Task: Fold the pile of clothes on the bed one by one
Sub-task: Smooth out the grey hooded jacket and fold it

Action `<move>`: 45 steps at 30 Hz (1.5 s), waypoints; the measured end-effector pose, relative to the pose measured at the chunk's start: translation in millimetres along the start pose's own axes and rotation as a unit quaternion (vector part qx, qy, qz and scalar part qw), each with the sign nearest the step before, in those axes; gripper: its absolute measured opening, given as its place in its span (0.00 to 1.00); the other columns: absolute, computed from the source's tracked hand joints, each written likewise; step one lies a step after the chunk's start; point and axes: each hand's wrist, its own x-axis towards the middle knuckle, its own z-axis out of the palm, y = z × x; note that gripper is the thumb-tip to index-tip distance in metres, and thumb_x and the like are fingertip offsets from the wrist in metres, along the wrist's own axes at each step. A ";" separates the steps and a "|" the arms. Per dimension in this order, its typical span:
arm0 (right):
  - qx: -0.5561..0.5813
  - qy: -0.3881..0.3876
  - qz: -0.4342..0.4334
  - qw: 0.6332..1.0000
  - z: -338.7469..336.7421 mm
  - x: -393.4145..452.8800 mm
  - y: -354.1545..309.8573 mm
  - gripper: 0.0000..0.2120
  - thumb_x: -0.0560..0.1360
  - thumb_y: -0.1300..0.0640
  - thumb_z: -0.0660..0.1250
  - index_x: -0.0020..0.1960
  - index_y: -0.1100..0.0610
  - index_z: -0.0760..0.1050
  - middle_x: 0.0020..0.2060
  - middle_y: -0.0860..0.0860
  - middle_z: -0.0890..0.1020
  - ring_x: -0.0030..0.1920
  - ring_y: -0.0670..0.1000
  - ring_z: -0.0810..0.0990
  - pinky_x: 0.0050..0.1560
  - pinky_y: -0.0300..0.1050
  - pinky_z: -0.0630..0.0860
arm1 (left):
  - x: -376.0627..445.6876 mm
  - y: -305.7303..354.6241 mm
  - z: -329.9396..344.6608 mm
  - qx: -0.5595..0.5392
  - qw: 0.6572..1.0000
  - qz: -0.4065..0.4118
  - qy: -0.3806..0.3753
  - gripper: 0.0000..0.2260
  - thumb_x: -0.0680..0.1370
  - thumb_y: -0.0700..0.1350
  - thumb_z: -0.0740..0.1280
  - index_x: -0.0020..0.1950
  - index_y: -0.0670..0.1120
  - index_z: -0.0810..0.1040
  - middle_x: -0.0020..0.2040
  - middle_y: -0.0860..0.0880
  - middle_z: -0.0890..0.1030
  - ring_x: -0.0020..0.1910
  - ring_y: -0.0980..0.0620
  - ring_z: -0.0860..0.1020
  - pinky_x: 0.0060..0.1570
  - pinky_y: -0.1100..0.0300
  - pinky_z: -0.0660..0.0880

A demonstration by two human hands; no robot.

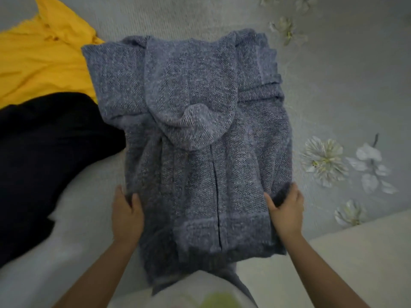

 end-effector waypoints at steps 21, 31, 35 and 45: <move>-0.135 -0.134 -0.321 0.928 -70.6 -11.9 92.2 0.10 0.71 0.65 0.68 0.35 0.71 0.76 0.42 0.63 0.77 0.48 0.60 0.75 0.49 0.50 0.70 | -97.5 -87.7 -57.4 0.322 0.944 -0.034 -0.056 0.27 0.76 0.48 0.64 0.71 0.39 0.60 0.59 0.30 0.70 0.57 0.32 0.71 0.56 0.44 0.69; 0.203 -0.091 -0.007 0.975 5.6 -61.9 84.5 0.19 0.75 0.60 0.65 0.64 0.64 0.70 0.53 0.61 0.78 0.54 0.58 0.76 0.57 0.49 0.72 | -91.0 -69.2 -14.1 0.227 0.966 -0.077 0.095 0.24 0.77 0.49 0.63 0.59 0.29 0.68 0.56 0.27 0.71 0.56 0.30 0.70 0.54 0.42 0.66; 0.145 -0.061 0.003 0.988 18.5 -71.7 78.9 0.26 0.73 0.60 0.67 0.69 0.59 0.65 0.58 0.60 0.77 0.56 0.59 0.76 0.54 0.46 0.70 | -87.3 -70.6 -12.2 0.165 0.979 -0.052 0.107 0.13 0.79 0.41 0.60 0.54 0.31 0.71 0.52 0.29 0.73 0.50 0.33 0.72 0.43 0.46 0.66; 0.024 -0.070 -0.102 0.992 -59.6 -70.9 146.3 0.16 0.70 0.73 0.66 0.58 0.70 0.74 0.53 0.67 0.78 0.50 0.49 0.82 0.54 0.40 0.72 | -76.9 -89.1 -74.3 0.151 0.987 0.007 0.049 0.14 0.80 0.35 0.54 0.63 0.34 0.70 0.57 0.30 0.74 0.55 0.32 0.72 0.52 0.49 0.66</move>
